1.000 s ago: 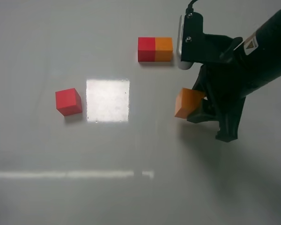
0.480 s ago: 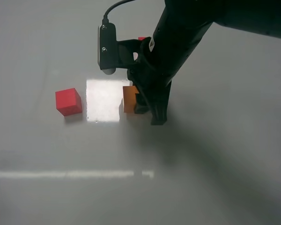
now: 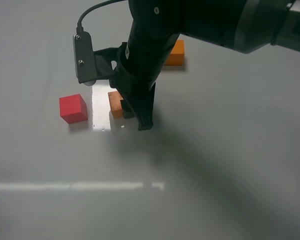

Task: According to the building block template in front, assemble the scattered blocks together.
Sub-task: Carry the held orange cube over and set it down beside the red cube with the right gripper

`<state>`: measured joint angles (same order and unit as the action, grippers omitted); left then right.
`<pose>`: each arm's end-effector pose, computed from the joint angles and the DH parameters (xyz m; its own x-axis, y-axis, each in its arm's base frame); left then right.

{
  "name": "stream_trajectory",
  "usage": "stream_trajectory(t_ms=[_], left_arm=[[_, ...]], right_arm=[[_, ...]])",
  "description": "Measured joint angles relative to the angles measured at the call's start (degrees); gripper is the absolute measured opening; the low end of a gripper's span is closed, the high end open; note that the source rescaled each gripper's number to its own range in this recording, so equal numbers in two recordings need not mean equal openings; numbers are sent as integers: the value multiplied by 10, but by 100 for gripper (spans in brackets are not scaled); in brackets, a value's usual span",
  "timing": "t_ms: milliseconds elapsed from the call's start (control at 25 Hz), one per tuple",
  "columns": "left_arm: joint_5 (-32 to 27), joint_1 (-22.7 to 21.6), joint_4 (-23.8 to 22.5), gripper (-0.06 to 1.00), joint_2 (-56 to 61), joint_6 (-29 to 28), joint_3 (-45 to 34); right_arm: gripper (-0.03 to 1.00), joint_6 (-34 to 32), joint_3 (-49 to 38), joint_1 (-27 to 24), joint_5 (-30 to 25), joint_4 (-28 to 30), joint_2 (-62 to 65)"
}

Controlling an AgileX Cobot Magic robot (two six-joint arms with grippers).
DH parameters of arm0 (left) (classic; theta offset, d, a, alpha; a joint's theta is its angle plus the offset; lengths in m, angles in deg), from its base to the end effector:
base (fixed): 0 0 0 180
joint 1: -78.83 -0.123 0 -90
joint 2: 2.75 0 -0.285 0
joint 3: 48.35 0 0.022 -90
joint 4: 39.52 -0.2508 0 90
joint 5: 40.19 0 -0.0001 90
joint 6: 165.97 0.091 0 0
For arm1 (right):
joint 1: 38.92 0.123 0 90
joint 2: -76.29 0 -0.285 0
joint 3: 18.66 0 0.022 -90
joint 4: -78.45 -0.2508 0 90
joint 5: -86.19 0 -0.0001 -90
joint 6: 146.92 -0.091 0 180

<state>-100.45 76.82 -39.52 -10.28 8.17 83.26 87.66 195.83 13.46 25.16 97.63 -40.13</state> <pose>-0.0055 -0.0002 0.2789 -0.4350 -0.1174 -0.8927 -0.0799 0.9926 -0.0916 0.2809 0.3216 0.3669 0.3760 -0.9241 -0.0686 -0.7135 -0.2415 -0.6577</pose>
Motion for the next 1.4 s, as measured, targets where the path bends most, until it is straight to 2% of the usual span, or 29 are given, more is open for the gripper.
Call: stream_trajectory(t_ms=[560, 1040, 1400], left_arm=[[0, 0, 0, 7, 0, 0, 0], [0, 0, 0, 6, 0, 0, 0], [0, 0, 0, 6, 0, 0, 0]], right_arm=[[0, -2, 85, 8, -17, 4, -49], [0, -11, 91, 39, -19, 3, -68], [0, -28, 91, 43, -15, 20, -72]])
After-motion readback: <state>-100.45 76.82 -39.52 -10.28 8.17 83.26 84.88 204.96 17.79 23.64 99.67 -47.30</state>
